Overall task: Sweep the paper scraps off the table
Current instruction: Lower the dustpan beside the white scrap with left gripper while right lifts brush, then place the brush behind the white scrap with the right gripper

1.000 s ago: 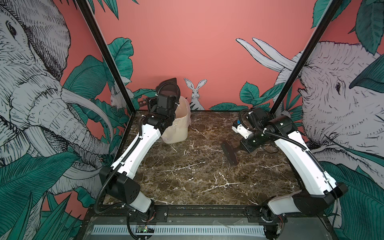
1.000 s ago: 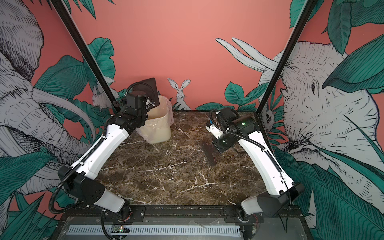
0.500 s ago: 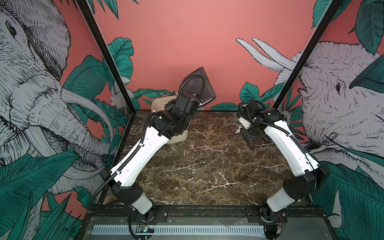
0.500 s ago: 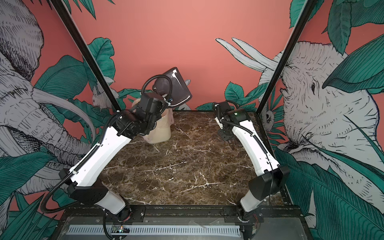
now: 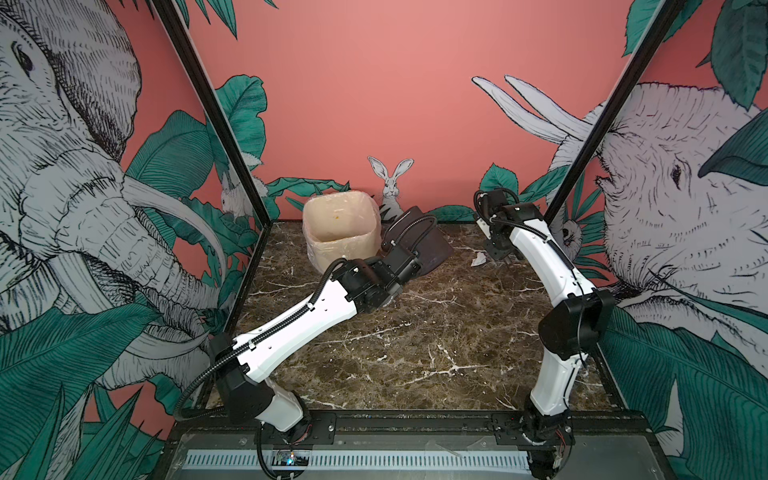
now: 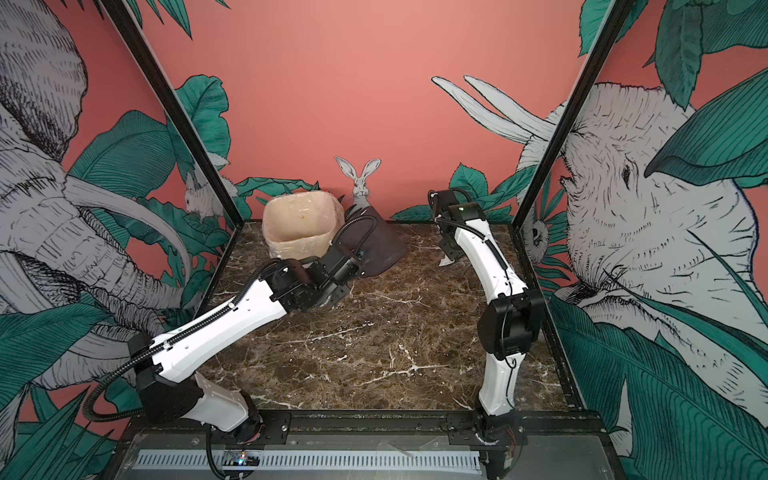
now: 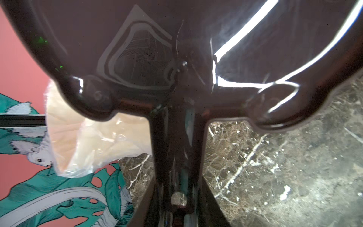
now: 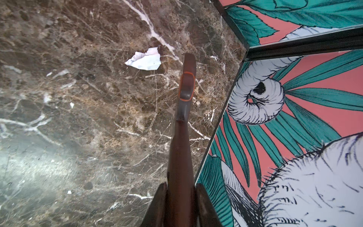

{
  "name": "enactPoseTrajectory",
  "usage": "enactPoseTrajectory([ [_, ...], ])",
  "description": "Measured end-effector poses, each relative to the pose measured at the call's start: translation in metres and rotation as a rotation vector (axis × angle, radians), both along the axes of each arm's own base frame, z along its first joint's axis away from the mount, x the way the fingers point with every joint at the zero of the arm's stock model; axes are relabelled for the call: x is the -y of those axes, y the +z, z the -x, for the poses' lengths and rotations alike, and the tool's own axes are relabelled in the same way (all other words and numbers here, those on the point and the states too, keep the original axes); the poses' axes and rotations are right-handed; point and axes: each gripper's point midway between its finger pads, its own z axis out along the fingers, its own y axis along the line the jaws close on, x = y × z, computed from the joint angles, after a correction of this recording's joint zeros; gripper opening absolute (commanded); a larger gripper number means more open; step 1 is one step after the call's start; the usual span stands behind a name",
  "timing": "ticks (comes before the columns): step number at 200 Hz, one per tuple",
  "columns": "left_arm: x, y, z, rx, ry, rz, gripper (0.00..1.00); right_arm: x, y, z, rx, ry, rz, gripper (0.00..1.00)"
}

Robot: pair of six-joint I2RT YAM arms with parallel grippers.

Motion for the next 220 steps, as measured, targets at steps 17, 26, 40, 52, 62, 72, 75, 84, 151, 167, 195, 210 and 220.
enactPoseTrajectory([
  [17, 0.002, -0.021, 0.011, -0.052, 0.0, 0.004, 0.0, 0.0, -0.007, -0.012, -0.007, 0.006, 0.008, 0.0],
  [26, 0.003, -0.031, 0.017, -0.077, -0.001, 0.003, 0.0, -0.001, -0.012, -0.017, -0.015, 0.012, 0.014, 0.0],
  [40, 0.005, -0.044, 0.025, -0.112, -0.004, 0.003, 0.0, -0.001, -0.02, -0.023, -0.031, 0.017, 0.021, 0.0],
  [52, 0.008, -0.053, 0.032, -0.136, -0.009, 0.007, 0.0, -0.001, -0.027, -0.026, -0.045, 0.023, 0.026, 0.0],
  [62, 0.011, -0.058, 0.036, -0.152, -0.012, 0.011, 0.0, -0.002, -0.031, -0.027, -0.058, 0.033, 0.027, 0.0],
  [72, 0.013, -0.064, 0.041, -0.164, -0.016, 0.014, 0.0, -0.004, -0.033, -0.027, -0.064, 0.041, 0.026, 0.0],
  [75, 0.013, -0.065, 0.042, -0.168, -0.015, 0.015, 0.0, -0.004, -0.033, -0.027, -0.064, 0.042, 0.025, 0.0],
  [84, 0.014, -0.07, 0.045, -0.181, -0.012, 0.014, 0.0, -0.006, -0.032, -0.027, -0.065, 0.052, 0.028, 0.0],
  [151, 0.001, -0.115, 0.073, -0.278, 0.031, -0.032, 0.0, -0.044, -0.037, -0.021, -0.095, 0.172, 0.019, 0.0],
  [167, -0.002, -0.122, 0.077, -0.292, 0.042, -0.037, 0.0, -0.056, -0.037, -0.017, -0.104, 0.205, 0.019, 0.0],
  [195, -0.006, -0.129, 0.083, -0.308, 0.058, -0.043, 0.0, -0.078, -0.043, -0.005, -0.134, 0.266, 0.031, 0.0],
  [210, -0.01, -0.134, 0.087, -0.319, 0.065, -0.049, 0.0, -0.091, -0.046, 0.005, -0.154, 0.304, 0.043, 0.0],
  [220, -0.013, -0.138, 0.089, -0.326, 0.071, -0.055, 0.0, -0.101, -0.046, 0.013, -0.161, 0.33, 0.048, 0.0],
])
